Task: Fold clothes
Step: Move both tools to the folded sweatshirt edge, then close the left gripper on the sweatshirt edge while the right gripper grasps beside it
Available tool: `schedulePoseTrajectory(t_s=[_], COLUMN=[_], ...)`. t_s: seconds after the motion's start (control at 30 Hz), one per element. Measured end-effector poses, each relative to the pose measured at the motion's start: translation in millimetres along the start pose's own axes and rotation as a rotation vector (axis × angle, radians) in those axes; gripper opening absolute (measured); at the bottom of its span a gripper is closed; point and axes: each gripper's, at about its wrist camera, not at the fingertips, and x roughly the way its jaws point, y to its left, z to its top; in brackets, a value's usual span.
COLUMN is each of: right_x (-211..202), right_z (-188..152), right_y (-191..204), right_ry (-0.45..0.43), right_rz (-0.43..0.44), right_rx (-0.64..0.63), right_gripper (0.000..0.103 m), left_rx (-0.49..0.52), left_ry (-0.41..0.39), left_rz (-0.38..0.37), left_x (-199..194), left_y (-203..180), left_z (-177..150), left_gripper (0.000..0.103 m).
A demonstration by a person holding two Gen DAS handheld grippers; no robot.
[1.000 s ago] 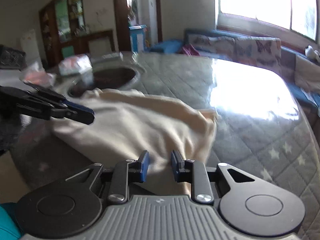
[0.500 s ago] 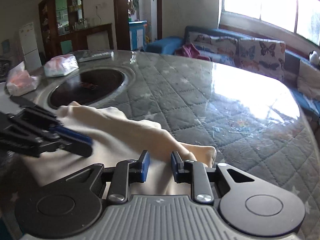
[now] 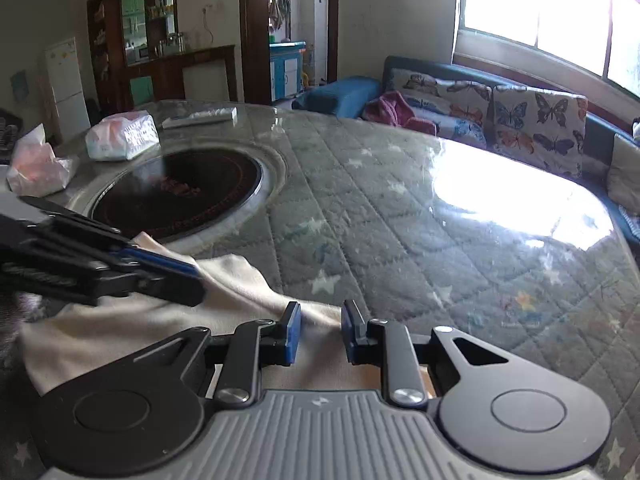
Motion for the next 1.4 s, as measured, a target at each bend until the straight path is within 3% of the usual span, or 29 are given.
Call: schedulePoseTrajectory(t_s=[0.33,0.4,0.47,0.53,0.6,0.67,1.07,1.4], right_x=[10,4,-4,-11,-17,-24,-55,-51], right_z=[5,6,5,2,-2,-6,-27,-35], right_y=[6,7,11,16,24,34,102,169], right_ry=[0.023,0.009,-0.005,-0.015,-0.02,-0.023,-0.048,-0.034], right_rz=[0.002,-0.002,0.0,-0.001,0.001,0.005,0.065,0.136], right_rx=[-0.003,-0.01,-0.019,-0.028,-0.043,-0.062,-0.233,-0.426], right_gripper=[0.021,0.022,0.022,0.022,0.024,0.029,0.045,0.049], left_rx=[-0.021,-0.012,-0.004,0.004,0.005,0.002,-0.031,-0.193], left_ry=[0.017,0.009,0.001,-0.007,-0.013,-0.019,-0.055,-0.108], left_rz=[0.023,0.029,0.038,0.049,0.063,0.081,0.18,0.254], left_x=[4,-2,-7,-12,-19,-26,-64,-103], left_y=[1,0,-1,-3,-4,-3,8,48], left_z=[6,4,2,0,-3,-7,-33,-58], left_gripper=[0.015,0.021,0.033,0.034,0.041,0.052,0.07,0.071])
